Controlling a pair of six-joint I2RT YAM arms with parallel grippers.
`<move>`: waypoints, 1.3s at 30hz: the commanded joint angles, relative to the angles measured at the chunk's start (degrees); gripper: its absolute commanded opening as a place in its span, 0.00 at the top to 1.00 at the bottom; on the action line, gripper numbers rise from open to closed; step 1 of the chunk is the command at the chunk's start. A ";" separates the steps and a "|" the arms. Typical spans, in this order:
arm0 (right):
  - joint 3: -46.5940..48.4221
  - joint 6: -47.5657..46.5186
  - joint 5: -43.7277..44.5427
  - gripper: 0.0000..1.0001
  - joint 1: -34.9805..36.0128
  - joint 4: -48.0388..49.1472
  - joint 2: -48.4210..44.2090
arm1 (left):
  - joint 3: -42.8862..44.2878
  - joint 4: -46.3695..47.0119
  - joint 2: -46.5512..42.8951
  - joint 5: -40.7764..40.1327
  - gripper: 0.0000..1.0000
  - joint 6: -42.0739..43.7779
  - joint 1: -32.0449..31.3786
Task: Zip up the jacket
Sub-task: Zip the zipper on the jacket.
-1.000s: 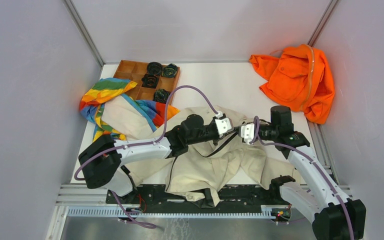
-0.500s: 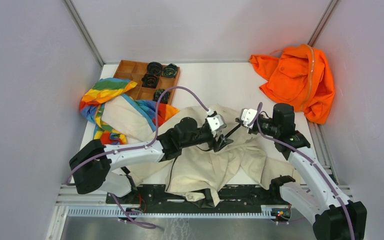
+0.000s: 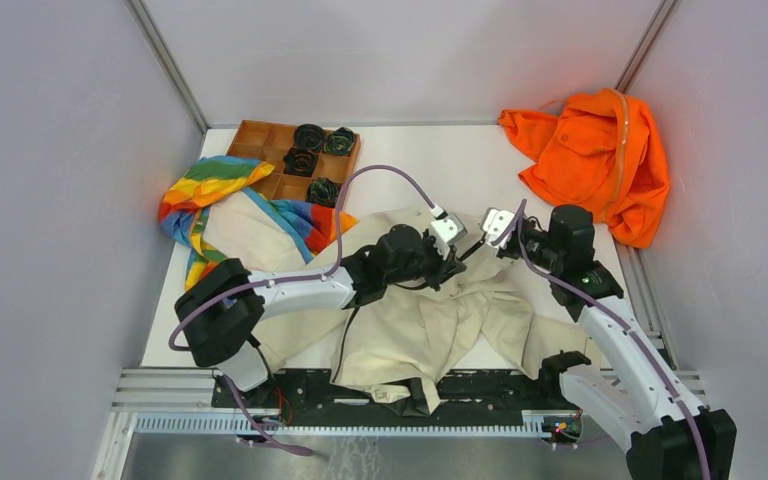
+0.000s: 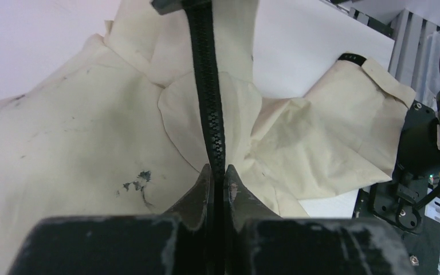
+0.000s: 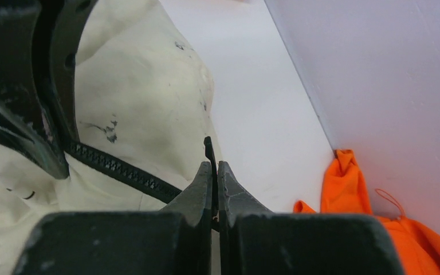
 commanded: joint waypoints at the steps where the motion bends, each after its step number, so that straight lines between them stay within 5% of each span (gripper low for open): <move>1: 3.73 -6.84 13.64 1.00 -1.58 5.73 0.12 | 0.41 -3.59 -2.24 1.76 0.98 -2.47 1.10; 22: 5.92 -17.58 24.52 1.00 -7.39 16.11 6.56 | -2.64 -6.78 -3.51 10.03 0.98 -2.84 3.02; 31: 6.64 -0.46 4.86 1.00 -4.39 5.20 2.82 | 1.86 -4.50 0.07 11.92 0.98 -8.84 3.83; 34: 2.97 -2.56 17.73 1.00 2.68 8.11 0.18 | 5.50 -5.97 2.58 12.79 0.98 -11.49 3.80; 39: 3.43 -13.61 28.45 1.00 -4.67 13.54 3.68 | 3.78 -7.85 1.59 12.56 0.98 -11.48 4.09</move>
